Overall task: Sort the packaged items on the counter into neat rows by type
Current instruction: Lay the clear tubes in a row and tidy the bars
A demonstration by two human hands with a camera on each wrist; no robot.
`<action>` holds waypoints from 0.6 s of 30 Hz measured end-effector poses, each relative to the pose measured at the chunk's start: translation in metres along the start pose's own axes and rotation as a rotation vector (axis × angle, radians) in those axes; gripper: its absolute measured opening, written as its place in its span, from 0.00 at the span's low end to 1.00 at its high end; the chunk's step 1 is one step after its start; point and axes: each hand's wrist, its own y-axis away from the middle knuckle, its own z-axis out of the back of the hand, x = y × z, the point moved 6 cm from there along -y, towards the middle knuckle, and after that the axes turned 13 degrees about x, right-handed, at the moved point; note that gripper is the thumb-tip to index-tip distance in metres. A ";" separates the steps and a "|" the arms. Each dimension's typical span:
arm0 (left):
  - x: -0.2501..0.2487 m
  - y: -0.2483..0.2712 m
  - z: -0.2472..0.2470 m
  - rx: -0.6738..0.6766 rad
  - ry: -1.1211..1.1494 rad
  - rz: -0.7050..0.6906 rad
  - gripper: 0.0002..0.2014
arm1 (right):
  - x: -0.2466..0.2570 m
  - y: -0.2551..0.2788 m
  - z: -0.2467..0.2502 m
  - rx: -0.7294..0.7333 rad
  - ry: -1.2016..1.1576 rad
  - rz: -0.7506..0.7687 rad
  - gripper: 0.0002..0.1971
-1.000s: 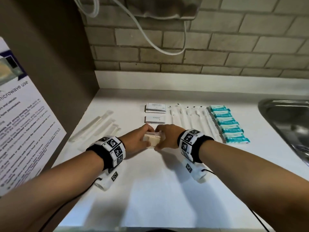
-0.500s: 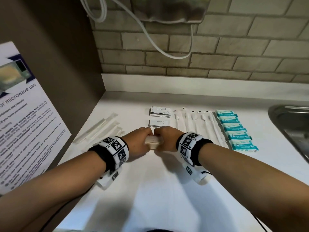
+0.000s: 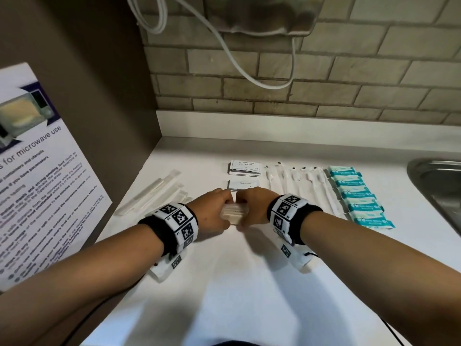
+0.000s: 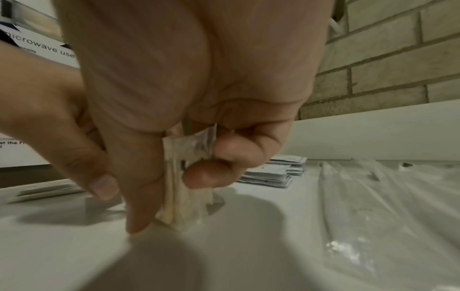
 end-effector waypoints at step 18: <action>0.003 -0.006 -0.006 0.020 -0.030 0.038 0.20 | -0.003 0.013 0.001 0.033 -0.054 0.030 0.23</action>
